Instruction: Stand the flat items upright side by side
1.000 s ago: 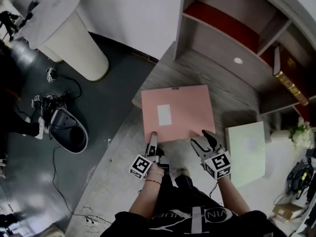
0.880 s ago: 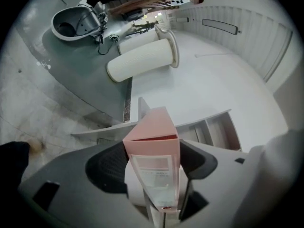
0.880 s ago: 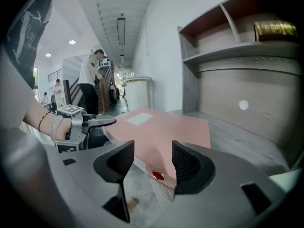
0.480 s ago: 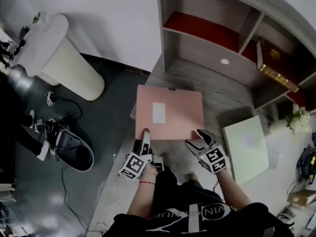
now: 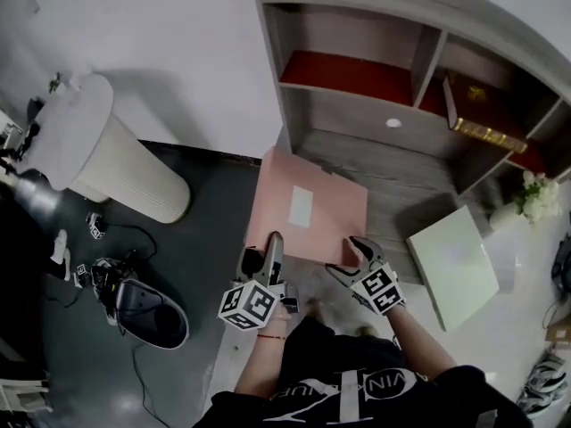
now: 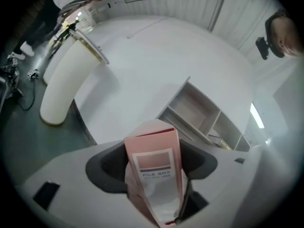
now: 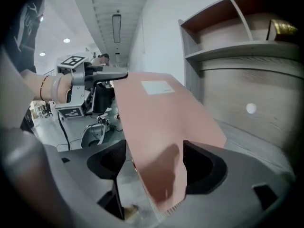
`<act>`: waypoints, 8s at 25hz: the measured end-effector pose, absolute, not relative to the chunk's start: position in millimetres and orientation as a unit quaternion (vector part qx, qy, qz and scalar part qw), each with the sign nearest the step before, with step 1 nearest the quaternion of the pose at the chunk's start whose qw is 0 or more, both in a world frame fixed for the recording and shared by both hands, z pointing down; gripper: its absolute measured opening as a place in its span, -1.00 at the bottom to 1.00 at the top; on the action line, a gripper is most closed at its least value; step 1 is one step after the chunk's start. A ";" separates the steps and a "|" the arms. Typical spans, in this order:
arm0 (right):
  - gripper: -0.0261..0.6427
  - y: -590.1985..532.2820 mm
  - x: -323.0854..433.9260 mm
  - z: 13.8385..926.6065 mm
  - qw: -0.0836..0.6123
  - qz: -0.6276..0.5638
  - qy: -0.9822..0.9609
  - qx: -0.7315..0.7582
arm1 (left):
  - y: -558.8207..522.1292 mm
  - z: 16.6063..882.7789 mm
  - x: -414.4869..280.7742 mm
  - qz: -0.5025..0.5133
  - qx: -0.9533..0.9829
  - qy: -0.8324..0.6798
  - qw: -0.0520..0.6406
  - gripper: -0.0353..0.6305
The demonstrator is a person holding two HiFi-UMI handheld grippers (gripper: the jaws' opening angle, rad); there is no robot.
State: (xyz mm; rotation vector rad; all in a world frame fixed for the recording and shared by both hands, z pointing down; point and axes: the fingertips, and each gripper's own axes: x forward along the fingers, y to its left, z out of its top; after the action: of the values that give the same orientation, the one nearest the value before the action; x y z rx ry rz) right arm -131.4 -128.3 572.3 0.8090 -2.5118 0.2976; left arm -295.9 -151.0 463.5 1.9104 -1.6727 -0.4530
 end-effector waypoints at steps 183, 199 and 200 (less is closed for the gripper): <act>-0.24 48.1 222.2 620.2 0.373 0.125 -0.799 0.455 | -1.0 609.2 131.8 0.087 0.833 -0.243 0.490 0.06; -0.05 81.0 279.8 606.8 0.320 0.153 -0.802 0.481 | 5.1 658.5 204.6 -0.081 0.724 -0.258 0.634 0.25; -0.02 85.0 283.4 608.7 0.320 0.157 -0.799 0.485 | 3.4 660.2 206.1 -0.091 0.720 -0.260 0.637 0.25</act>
State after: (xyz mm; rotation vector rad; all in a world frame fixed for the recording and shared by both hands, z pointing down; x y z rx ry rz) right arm 283.4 85.0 608.7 1.2743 -2.0998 0.4116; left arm 206.1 3.4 660.2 1.6440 -0.5927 -0.2071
